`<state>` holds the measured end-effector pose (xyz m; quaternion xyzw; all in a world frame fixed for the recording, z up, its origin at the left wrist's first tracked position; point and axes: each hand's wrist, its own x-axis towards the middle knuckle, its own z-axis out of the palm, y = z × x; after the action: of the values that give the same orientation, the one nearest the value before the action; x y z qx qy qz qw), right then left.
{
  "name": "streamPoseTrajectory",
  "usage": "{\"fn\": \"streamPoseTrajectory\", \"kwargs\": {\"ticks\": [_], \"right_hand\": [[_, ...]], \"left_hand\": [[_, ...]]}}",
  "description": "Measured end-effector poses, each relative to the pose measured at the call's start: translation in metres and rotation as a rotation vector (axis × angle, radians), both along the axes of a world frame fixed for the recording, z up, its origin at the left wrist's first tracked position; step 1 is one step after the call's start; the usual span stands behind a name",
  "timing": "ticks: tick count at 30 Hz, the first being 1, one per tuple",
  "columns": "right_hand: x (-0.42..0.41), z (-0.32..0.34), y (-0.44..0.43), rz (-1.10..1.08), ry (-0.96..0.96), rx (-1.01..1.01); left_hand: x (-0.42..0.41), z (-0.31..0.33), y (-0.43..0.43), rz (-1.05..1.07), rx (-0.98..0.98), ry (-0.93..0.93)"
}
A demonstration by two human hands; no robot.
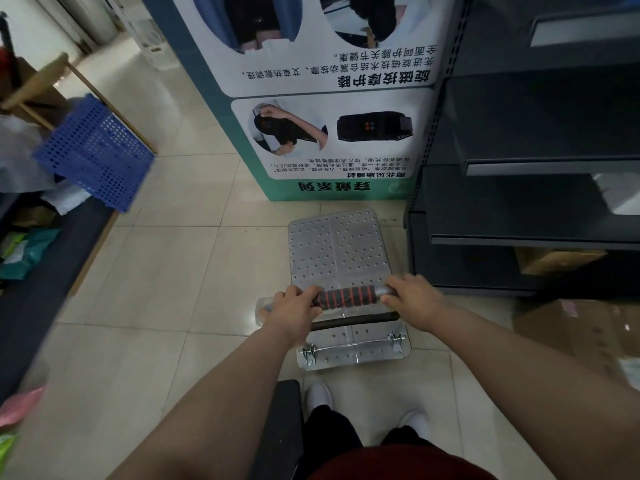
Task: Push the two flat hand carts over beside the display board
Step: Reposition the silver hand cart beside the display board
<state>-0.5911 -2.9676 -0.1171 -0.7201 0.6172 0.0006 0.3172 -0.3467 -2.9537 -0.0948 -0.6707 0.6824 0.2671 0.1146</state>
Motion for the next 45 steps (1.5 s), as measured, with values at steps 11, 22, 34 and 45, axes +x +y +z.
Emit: {"fn": "streamPoseTrajectory", "kwargs": {"ticks": [11,22,34,45], "right_hand": [[-0.019,0.003,-0.009,-0.183,0.001,0.019],[-0.009,0.001,-0.065,-0.279,0.002,0.037],[-0.004,0.001,-0.103,-0.351,0.019,-0.005],[0.003,0.006,-0.095,-0.427,0.077,-0.084]], "left_hand": [[-0.027,0.000,-0.050,-0.154,-0.004,0.003],[-0.018,-0.002,-0.108,-0.171,-0.030,0.004],[-0.019,-0.001,-0.155,-0.163,-0.050,0.062],[-0.025,0.004,-0.155,-0.165,-0.017,0.102]]}}
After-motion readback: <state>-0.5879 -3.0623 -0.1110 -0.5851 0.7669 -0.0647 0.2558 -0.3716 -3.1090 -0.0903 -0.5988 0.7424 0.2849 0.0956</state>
